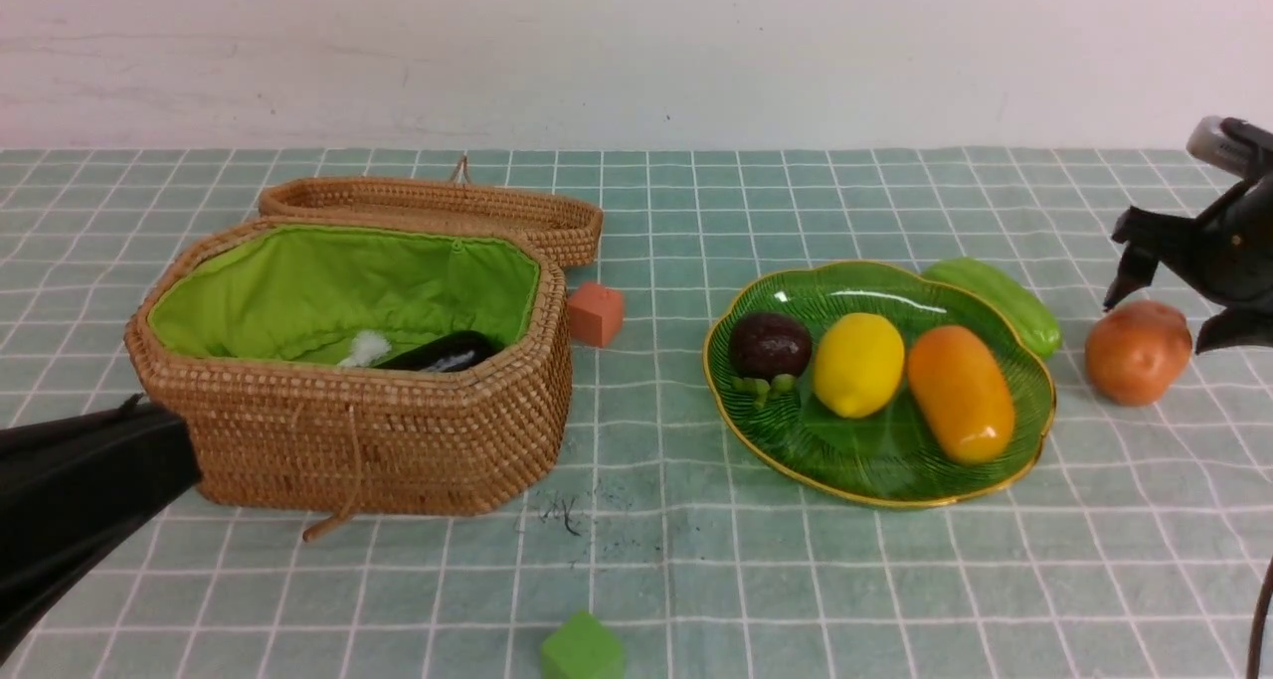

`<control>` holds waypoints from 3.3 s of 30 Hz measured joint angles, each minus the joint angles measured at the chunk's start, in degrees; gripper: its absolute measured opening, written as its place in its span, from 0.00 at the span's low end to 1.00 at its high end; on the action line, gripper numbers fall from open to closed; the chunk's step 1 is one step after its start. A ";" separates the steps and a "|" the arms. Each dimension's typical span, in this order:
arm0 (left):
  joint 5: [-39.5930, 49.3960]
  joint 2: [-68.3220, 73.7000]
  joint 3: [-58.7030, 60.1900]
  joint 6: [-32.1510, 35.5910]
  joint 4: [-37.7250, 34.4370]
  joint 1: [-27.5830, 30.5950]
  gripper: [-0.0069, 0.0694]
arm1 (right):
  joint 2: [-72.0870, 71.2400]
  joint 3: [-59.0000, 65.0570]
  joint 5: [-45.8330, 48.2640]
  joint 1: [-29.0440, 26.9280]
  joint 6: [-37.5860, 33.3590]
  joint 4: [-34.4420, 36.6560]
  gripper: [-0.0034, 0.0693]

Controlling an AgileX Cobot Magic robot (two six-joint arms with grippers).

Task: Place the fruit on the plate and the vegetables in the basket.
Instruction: Use the right arm to grab a potato and put it into the left basket

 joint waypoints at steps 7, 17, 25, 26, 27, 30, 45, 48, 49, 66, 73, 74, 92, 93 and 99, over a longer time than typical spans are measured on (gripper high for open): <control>0.00 0.00 0.00 -0.06 0.00 0.00 0.09 | 5.98 -4.94 3.89 0.00 0.24 0.38 0.93; 0.00 0.00 0.00 -0.06 0.00 0.00 0.09 | 6.33 -5.43 5.26 -0.17 -2.65 0.71 0.85; 0.00 0.00 0.00 -0.11 0.00 0.00 0.10 | 6.39 -5.58 5.83 -0.17 -3.67 0.87 0.85; 0.00 0.00 0.00 -0.11 0.00 0.00 0.10 | 6.39 -5.58 5.83 -0.17 -3.68 0.87 0.85; 0.00 0.00 0.00 -0.11 0.00 0.00 0.10 | 6.39 -5.58 5.90 -0.17 -3.75 0.87 0.85; 0.00 0.00 0.00 -0.11 0.00 0.00 0.10 | 6.33 -5.58 5.96 -0.17 -3.75 0.87 0.85; 0.97 0.00 0.00 -0.11 -0.02 0.00 0.11 | 4.30 -5.03 10.91 -0.18 -9.35 2.82 0.85; 1.86 0.00 0.00 -0.11 0.05 0.00 0.12 | 0.80 -4.97 11.82 -0.18 -10.05 2.94 0.85; 1.98 0.00 0.00 -0.11 0.17 0.00 0.12 | -0.41 -4.97 12.14 -0.18 -10.36 2.99 0.85; 4.05 0.00 0.00 -0.05 2.38 0.00 0.12 | -15.10 -4.97 19.40 5.07 -15.71 3.10 0.85; 4.75 0.00 0.00 -0.05 2.38 0.00 0.12 | -15.10 -4.97 21.13 7.04 -15.78 2.91 0.85; 4.83 0.00 0.00 -0.05 2.38 0.00 0.12 | -15.10 -4.97 21.32 7.31 -15.78 2.76 0.85; 6.25 0.00 0.00 -0.11 2.42 0.00 0.13 | -18.81 -4.06 25.22 8.28 -15.78 1.90 0.85; 6.24 0.00 0.00 -0.11 2.42 0.00 0.13 | -18.92 -3.92 25.22 8.28 -15.78 1.90 0.85; 6.54 0.00 0.00 -0.11 2.42 0.00 0.13 | -21.80 -0.17 24.82 8.38 -15.78 2.10 0.85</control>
